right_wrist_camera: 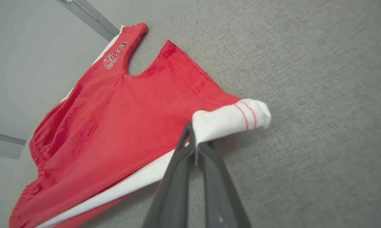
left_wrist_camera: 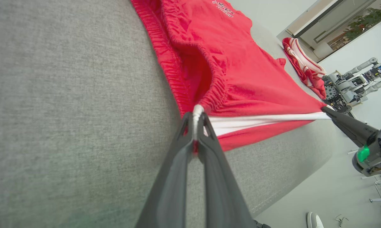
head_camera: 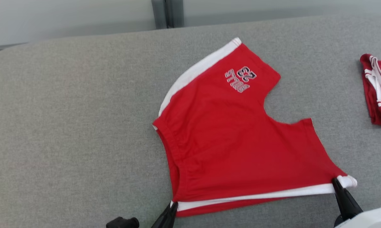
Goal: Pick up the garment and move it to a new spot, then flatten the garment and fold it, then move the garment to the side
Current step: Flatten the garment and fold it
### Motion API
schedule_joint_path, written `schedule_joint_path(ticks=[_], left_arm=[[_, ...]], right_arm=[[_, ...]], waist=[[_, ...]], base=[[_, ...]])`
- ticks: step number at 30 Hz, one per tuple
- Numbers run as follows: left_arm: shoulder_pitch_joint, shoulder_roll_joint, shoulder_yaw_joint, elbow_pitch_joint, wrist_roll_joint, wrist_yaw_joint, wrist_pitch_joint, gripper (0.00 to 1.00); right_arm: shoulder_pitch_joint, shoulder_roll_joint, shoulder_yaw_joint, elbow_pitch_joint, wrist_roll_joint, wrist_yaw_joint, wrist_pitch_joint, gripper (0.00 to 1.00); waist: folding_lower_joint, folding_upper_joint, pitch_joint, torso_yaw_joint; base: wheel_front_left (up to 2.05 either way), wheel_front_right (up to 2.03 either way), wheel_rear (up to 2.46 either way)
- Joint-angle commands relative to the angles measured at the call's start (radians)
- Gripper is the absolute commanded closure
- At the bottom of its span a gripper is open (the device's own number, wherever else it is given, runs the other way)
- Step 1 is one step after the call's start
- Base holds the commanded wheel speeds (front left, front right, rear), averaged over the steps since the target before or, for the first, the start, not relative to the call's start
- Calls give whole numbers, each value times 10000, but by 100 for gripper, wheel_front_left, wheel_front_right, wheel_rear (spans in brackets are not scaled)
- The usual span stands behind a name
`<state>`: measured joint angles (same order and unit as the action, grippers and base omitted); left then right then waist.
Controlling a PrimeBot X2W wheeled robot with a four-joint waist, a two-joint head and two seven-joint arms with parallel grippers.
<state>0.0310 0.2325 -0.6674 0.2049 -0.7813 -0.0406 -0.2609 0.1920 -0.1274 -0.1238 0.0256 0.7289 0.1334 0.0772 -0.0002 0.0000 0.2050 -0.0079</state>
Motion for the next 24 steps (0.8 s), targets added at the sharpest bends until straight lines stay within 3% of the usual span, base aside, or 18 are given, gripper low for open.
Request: schedule_joint_path(ticks=[1, 6, 13, 24], left_arm=[[398, 165, 236, -46, 172, 163, -52, 100], [624, 32, 381, -489, 456, 94, -53, 100], [-595, -195, 278, -1194, 487, -255, 279, 100], [-3200, -1290, 80, -427, 461, -419, 804, 100]], right_arm=[[410, -97, -376, -163, 89, -48, -133, 100], [521, -134, -547, -552, -52, -48, 6, 100], [-1288, -536, -434, -782, -404, -39, 568, 100], [-5028, -1530, -226, 974, -1307, -33, 1863, 100]], waist=[[2, 0, -1152, 105], [2, 0, -968, 413], [2, 0, -191, 1074], [2, 0, 1130, 2700]], base=[[0, 0, 0], [0, 0, 0], [0, 0, 0], [0, 0, 0]])
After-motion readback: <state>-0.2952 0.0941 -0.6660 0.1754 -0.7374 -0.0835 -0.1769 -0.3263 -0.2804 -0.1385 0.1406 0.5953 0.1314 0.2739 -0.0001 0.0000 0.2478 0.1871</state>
